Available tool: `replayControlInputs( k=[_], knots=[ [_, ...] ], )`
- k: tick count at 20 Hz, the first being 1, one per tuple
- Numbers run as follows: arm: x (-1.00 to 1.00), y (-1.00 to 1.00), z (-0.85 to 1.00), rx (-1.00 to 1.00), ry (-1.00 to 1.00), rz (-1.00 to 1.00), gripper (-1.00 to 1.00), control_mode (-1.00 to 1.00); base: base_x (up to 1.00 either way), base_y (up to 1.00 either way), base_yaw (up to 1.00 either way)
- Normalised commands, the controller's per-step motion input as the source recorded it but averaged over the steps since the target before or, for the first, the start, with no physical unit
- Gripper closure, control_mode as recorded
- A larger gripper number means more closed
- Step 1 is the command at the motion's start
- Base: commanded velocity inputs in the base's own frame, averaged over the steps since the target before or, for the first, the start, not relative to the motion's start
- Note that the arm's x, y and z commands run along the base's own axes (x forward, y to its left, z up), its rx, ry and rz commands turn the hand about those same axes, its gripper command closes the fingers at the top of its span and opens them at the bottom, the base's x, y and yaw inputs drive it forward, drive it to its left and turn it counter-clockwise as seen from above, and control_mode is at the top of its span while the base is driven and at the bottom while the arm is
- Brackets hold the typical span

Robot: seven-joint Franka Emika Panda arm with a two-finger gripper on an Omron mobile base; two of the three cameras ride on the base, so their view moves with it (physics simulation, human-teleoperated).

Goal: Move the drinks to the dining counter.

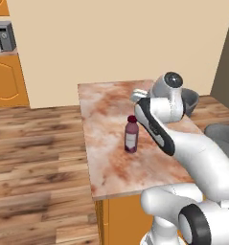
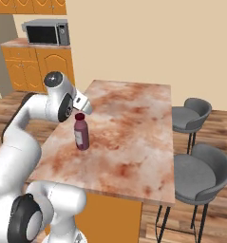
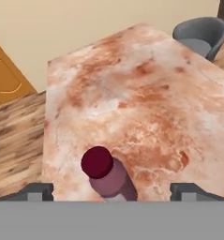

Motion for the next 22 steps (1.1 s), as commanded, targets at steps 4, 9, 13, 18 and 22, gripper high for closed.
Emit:
replayControlInputs(
  k=[4,9,13,18,22],
  knots=[
    [-0.87,-0.01,0.6,0.0,0.32,0.19,-1.0,-1.0,0.0,0.0,0.0],
    [-1.0,0.01,0.48,-0.02,0.03,0.19,-1.0,-1.0,0.0,0.0,0.0],
    [-0.96,0.0,0.36,-0.04,0.0,0.18,-1.0,-1.0,0.0,0.0,0.0],
    [-0.92,0.2,0.0,-0.07,-0.15,0.18,-1.0,-1.0,0.0,0.0,0.0],
    [-0.56,0.24,0.14,-0.08,-0.17,0.04,-1.0,-1.0,0.0,0.0,0.0]
  ],
)
